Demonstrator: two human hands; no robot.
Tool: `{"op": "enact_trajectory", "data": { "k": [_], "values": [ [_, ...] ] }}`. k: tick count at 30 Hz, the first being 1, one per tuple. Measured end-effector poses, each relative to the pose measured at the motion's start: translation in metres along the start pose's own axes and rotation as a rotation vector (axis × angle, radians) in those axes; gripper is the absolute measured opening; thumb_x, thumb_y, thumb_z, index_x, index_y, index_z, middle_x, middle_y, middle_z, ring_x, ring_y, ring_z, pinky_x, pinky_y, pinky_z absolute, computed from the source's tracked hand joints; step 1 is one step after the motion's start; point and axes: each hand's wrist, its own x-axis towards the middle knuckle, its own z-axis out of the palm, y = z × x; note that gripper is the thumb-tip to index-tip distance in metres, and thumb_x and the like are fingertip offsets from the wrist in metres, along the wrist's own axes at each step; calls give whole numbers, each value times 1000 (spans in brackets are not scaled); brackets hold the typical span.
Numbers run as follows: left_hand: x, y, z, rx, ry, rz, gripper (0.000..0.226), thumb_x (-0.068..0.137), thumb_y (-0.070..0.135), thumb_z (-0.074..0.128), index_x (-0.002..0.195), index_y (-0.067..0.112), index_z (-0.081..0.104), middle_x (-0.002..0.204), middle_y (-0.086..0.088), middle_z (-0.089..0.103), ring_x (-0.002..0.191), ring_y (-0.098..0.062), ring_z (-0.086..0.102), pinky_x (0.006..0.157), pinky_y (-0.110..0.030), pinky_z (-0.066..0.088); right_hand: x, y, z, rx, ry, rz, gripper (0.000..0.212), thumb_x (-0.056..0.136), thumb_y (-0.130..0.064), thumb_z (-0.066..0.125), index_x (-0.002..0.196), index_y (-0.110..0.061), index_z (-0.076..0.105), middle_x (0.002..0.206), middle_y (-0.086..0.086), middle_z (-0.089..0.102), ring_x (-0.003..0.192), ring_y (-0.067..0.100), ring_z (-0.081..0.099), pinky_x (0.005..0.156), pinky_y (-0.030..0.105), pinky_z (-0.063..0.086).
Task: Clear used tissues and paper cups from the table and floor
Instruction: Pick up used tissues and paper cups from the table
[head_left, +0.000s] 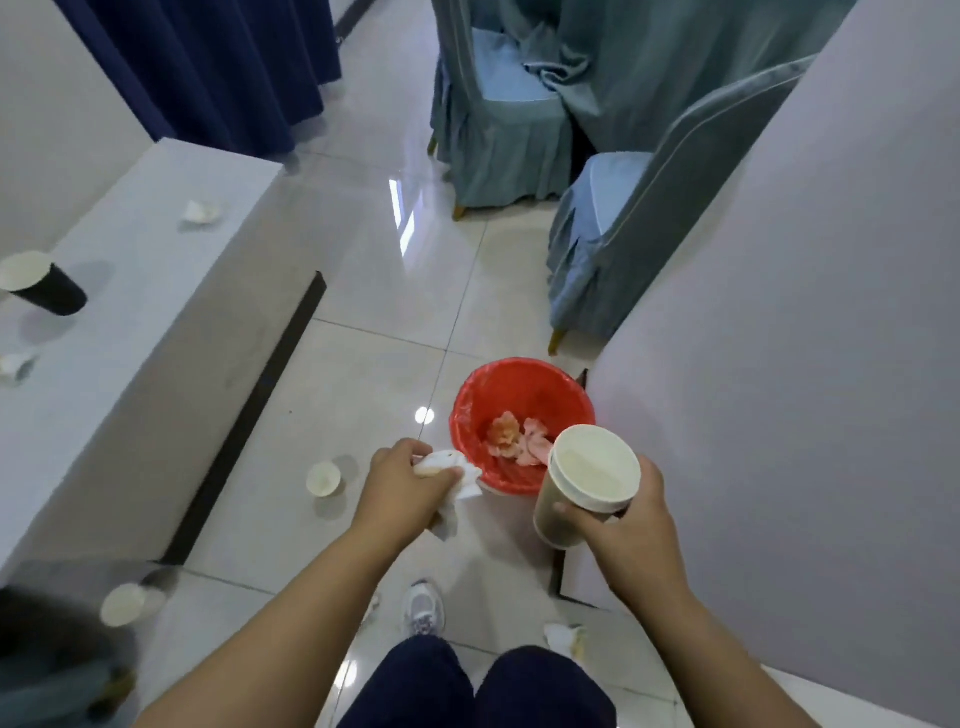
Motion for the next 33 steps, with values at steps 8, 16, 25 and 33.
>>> {"op": "enact_trajectory", "data": {
  "k": [8,16,25,33],
  "values": [
    [109,66,60,79,-109,20,53,78,42,69,122,17,54,122,-9,54,97,-27,61,62,-29,51,77,6,1,48,121,148,83,64,-28,85,126,-39,30,114,-12,47,106,11,48,82,27,46],
    [169,90,92,104,-198,-11,56,89,53,49,131,17,49,134,-8,52,114,-24,54,85,-32,45,176,21,13,-2,131,242,92,63,-35,85,136,-28,29,122,-9,47,111,12,46,88,30,46],
    [184,85,53,53,-96,-86,28,88,44,57,107,24,56,104,4,60,98,-18,60,89,-41,51,257,34,57,-199,77,414,122,57,-34,87,148,-21,7,149,10,27,137,30,31,109,48,37],
    [155,71,-4,-90,22,-178,15,88,36,60,101,29,58,101,7,61,100,-16,60,91,-38,50,260,-18,76,-336,-251,213,45,85,-29,65,125,-17,50,117,1,59,96,16,55,77,28,46]
  ]
}}
